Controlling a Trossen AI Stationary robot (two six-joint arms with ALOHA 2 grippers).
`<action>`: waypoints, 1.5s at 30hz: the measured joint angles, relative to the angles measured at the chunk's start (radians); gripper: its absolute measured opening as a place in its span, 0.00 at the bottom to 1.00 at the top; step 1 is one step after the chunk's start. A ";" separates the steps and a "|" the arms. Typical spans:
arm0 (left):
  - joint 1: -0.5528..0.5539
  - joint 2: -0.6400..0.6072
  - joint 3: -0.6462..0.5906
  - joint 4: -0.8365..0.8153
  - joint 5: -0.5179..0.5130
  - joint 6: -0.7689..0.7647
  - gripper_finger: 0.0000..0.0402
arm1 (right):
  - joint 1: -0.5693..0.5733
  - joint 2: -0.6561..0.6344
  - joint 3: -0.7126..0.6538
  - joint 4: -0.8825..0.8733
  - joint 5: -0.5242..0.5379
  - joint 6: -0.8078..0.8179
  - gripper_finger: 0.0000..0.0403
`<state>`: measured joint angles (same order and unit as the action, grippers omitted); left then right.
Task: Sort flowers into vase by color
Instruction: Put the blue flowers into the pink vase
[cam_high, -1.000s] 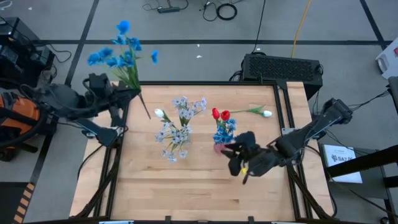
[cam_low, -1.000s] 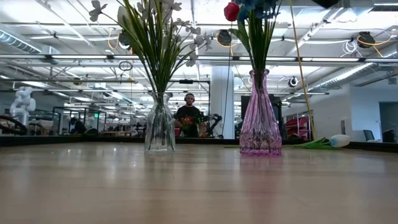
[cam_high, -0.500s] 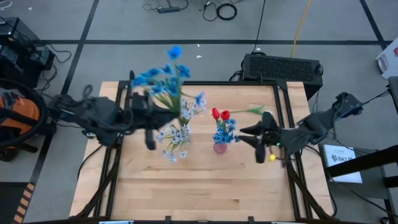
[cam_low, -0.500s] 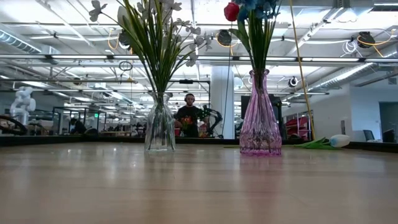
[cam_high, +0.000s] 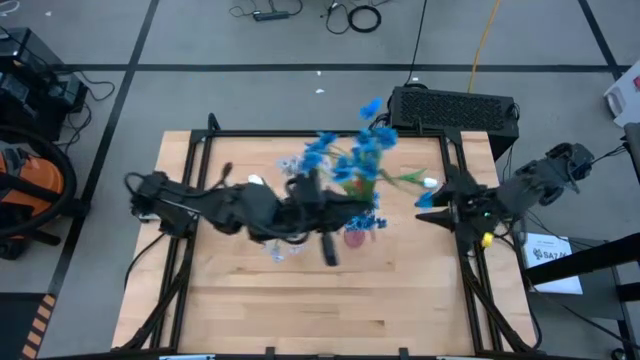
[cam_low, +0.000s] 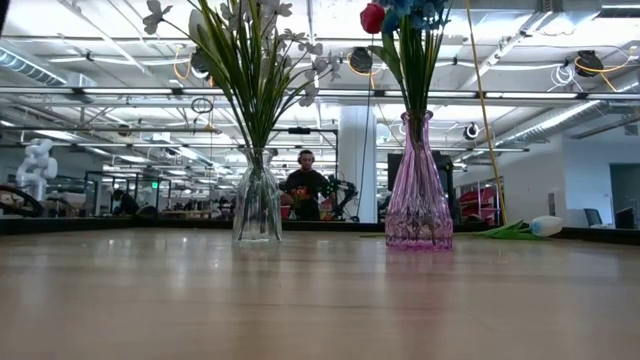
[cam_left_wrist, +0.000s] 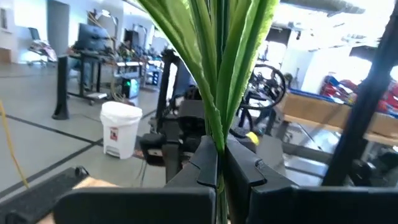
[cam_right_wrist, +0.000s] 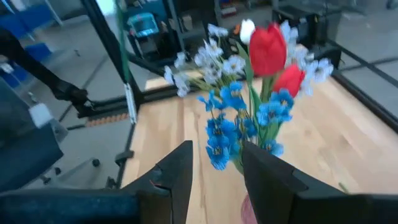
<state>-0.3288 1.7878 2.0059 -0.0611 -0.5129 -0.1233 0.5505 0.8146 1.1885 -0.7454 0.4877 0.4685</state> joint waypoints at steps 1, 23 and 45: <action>0.007 0.033 0.039 0.000 0.000 0.004 0.02 | 0.000 -0.009 0.000 0.013 -0.003 -0.014 0.32; 0.118 0.279 0.255 0.000 0.144 -0.001 0.02 | -0.003 0.035 0.000 0.304 -0.039 -0.274 0.32; 0.128 0.279 0.255 -0.032 0.142 -0.002 0.02 | -0.116 0.061 0.000 0.369 -0.052 -0.302 0.24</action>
<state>-0.2012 2.0666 2.2612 -0.0930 -0.3711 -0.1249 0.4350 0.8753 1.1889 -0.3767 0.4362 0.1660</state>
